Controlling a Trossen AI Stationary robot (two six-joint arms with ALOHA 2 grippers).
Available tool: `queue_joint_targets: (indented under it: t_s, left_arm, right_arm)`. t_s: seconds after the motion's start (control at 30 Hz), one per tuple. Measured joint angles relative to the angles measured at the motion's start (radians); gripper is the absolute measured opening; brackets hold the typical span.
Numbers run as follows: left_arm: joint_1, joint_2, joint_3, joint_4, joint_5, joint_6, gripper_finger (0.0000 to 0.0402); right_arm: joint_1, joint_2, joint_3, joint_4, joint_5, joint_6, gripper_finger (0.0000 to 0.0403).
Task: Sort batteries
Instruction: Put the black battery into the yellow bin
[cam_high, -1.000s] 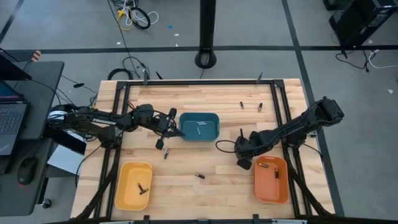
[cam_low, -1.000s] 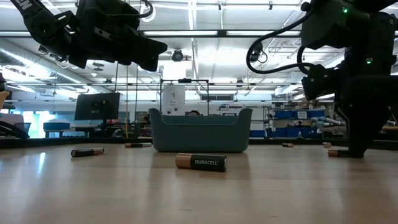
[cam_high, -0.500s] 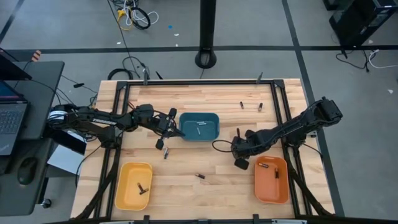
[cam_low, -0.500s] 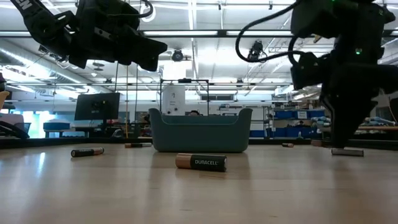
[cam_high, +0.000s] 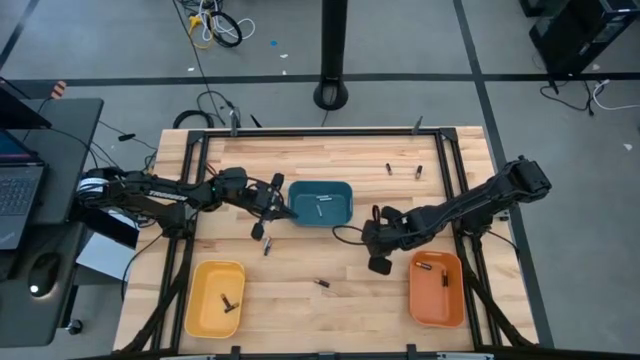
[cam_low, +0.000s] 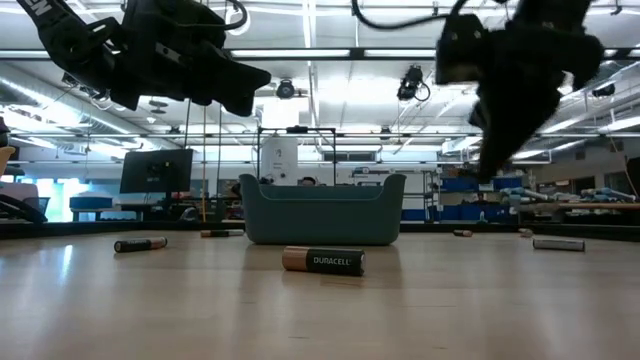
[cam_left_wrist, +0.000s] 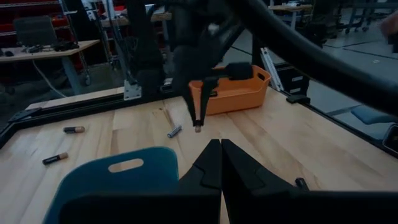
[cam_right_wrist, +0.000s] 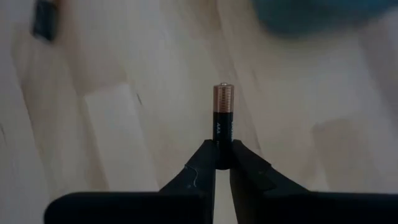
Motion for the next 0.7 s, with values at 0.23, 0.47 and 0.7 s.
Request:
queue_joint_targets:
  t_s: [0.23, 0.47, 0.7]
  left_arm:
    - [-0.001, 0.000, 0.001, 0.002, -0.054, -0.029, 0.0008]
    - [-0.044, 0.000, 0.001, 0.092, -0.132, -0.054, 0.0074]
    - [-0.084, 0.000, 0.002, 0.216, -0.242, -0.086, 0.0157]
  right_arm:
    - [-0.010, -0.001, 0.090, 0.053, 0.118, -0.127, 0.0036]
    - [-0.053, -0.001, 0.113, 0.328, 0.182, -0.329, 0.0036]
    - [-0.076, -0.001, 0.113, 0.581, 0.238, -0.522, 0.0036]
